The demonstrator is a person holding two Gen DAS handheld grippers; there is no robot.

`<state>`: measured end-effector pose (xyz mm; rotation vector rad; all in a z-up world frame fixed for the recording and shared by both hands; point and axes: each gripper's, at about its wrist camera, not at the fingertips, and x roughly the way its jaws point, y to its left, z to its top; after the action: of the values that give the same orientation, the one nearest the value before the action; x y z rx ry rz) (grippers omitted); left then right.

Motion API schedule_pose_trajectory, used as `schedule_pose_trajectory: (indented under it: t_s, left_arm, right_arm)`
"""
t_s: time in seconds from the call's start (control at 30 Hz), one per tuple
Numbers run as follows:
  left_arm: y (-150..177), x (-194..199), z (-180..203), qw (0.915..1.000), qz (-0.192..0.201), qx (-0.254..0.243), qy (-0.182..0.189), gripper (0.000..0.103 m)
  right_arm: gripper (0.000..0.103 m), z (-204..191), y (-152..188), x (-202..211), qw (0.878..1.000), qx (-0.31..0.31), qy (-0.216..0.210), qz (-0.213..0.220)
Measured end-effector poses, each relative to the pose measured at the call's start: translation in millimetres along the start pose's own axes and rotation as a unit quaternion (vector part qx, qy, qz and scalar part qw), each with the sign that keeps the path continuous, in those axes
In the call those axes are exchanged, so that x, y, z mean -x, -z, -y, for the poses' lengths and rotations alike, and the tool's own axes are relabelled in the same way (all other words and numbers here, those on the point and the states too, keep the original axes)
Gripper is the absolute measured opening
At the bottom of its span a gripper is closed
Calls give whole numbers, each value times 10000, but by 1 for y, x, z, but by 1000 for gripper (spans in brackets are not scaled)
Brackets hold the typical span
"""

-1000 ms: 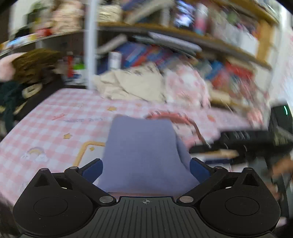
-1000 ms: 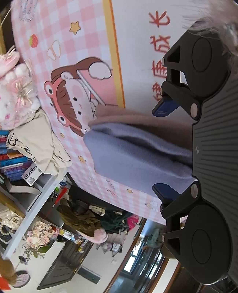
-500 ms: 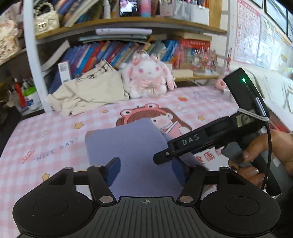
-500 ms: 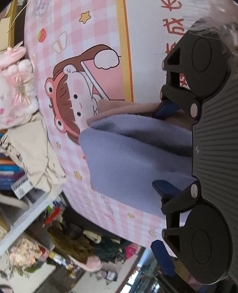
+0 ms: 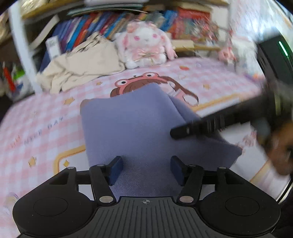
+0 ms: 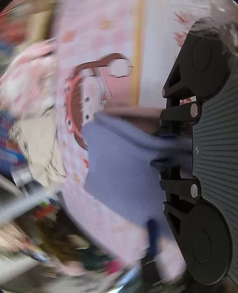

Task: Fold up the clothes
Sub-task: 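Open the left gripper and press the folded sweater flat, then grasp the folded sweater edge with the right gripper while the left gripper grasps the lavender side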

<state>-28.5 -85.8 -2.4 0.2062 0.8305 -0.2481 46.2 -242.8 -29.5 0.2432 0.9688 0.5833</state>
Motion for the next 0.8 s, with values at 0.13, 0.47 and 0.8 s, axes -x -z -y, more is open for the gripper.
schedule_pose_trajectory:
  t_s: [0.13, 0.47, 0.8]
  left_arm:
    - [-7, 20, -3, 9993, 335, 168, -20, 59]
    - [-5, -6, -18, 9950, 92, 985, 120, 61]
    - [-11, 9, 0, 9975, 234, 624, -226, 70]
  right_arm:
    - [49, 22, -13, 10, 9968, -662, -434, 71]
    - [16, -12, -20, 24, 9950, 392, -551, 740]
    - [36, 15, -20, 38, 9989, -158, -330, 286]
